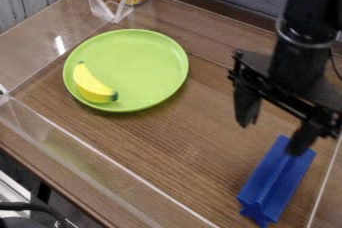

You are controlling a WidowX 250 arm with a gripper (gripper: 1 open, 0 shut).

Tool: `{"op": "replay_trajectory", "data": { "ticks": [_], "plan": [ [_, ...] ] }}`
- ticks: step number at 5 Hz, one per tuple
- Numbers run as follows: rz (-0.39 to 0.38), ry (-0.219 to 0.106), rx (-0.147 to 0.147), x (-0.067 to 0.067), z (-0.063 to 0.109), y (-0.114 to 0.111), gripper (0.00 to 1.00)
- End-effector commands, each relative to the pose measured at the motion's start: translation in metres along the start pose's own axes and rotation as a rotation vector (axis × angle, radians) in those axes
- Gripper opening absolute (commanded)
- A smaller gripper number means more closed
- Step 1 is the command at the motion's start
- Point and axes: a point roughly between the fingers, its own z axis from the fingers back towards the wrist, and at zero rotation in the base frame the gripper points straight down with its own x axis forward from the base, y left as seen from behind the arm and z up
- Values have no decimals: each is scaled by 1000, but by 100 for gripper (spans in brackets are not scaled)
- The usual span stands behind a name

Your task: Put the blue object in the green plate

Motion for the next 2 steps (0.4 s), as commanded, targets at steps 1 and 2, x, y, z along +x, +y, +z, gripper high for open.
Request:
{"op": "replay_trajectory", "data": {
  "ticks": [1,2],
  "plan": [
    [-16,-73,-15,-1,4,-14,100],
    [-34,-91,-18,-3,-5,-22,100]
  ]
}}
